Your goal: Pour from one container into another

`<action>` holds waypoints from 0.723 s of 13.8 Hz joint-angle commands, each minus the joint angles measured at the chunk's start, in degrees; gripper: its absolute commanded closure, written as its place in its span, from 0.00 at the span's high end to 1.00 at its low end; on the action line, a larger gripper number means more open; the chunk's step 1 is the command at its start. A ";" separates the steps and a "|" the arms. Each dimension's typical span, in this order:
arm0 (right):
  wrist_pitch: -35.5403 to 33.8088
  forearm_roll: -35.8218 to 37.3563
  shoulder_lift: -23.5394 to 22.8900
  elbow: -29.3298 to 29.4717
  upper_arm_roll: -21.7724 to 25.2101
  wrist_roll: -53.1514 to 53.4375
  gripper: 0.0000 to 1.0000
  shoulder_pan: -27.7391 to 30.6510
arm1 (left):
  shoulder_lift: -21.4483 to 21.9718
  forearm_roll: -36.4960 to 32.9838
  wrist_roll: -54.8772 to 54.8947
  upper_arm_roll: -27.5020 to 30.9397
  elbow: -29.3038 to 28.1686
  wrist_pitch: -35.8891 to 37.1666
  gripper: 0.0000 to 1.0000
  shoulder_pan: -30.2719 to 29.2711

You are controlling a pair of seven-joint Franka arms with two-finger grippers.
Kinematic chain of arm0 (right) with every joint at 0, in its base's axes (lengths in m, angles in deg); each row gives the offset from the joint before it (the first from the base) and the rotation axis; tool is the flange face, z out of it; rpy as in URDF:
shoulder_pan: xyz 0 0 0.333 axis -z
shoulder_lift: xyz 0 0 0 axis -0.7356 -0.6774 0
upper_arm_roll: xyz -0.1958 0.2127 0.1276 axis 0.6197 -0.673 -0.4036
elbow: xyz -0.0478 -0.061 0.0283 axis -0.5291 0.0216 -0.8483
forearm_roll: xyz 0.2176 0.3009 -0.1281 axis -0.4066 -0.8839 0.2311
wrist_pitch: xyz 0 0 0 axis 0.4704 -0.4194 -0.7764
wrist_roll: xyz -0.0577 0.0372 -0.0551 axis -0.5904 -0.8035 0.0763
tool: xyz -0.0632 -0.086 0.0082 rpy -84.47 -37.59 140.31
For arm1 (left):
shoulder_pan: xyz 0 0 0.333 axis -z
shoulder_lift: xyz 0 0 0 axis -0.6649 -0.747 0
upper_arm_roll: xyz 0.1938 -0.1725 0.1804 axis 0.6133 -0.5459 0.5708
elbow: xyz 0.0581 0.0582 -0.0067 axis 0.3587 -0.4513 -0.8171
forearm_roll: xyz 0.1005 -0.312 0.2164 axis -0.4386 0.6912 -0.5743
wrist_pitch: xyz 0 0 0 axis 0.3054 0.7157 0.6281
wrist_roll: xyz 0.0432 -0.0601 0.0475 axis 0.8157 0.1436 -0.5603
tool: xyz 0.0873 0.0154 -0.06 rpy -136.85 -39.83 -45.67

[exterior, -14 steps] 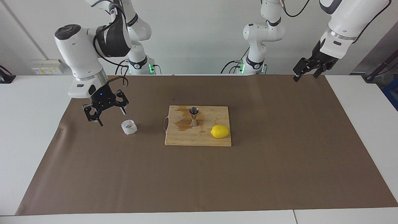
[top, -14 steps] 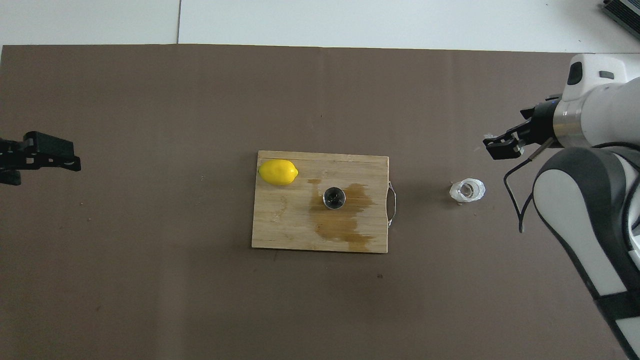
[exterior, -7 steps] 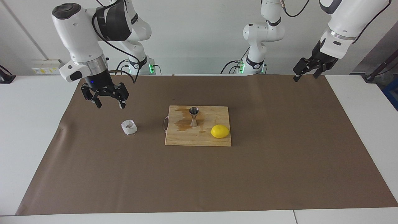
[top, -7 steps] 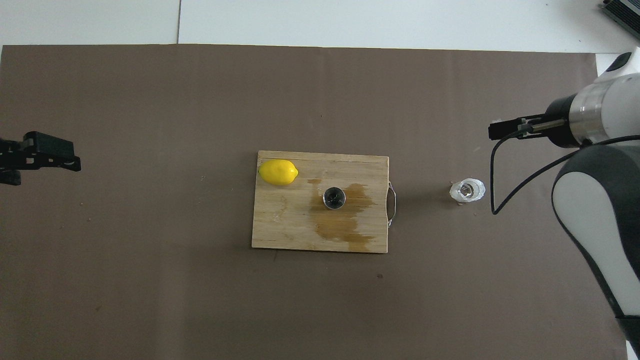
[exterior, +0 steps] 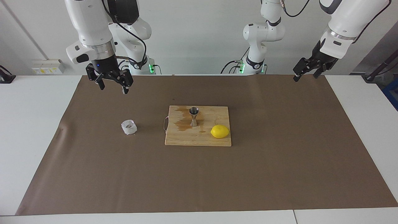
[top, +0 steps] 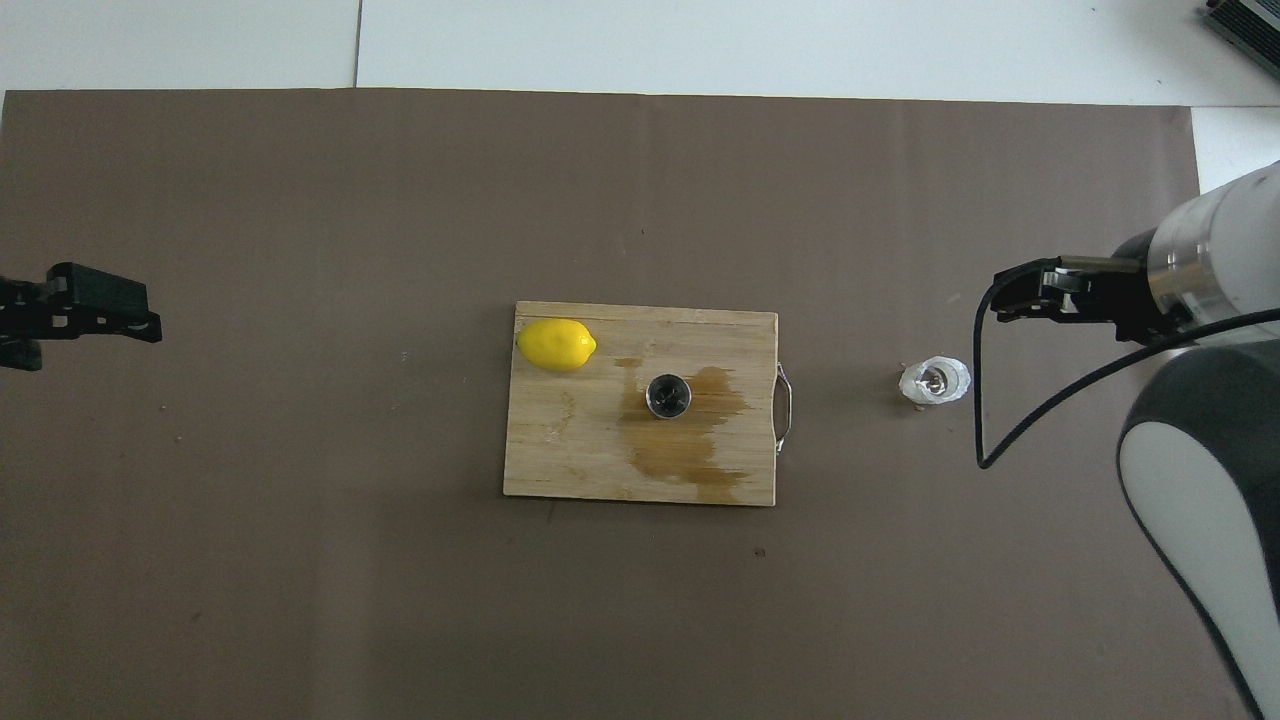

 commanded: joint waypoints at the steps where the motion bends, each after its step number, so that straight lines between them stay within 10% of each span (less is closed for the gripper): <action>1: -2.59 -3.63 3.00 -2.69 0.26 -1.88 1.00 1.71 | 1.72 0.65 0.00 -0.33 -1.94 0.17 1.00 -0.76; 10: -1.45 -3.29 2.39 -2.87 0.18 -9.71 1.00 5.40 | 1.72 0.65 0.00 -0.33 -1.94 0.17 1.00 -0.76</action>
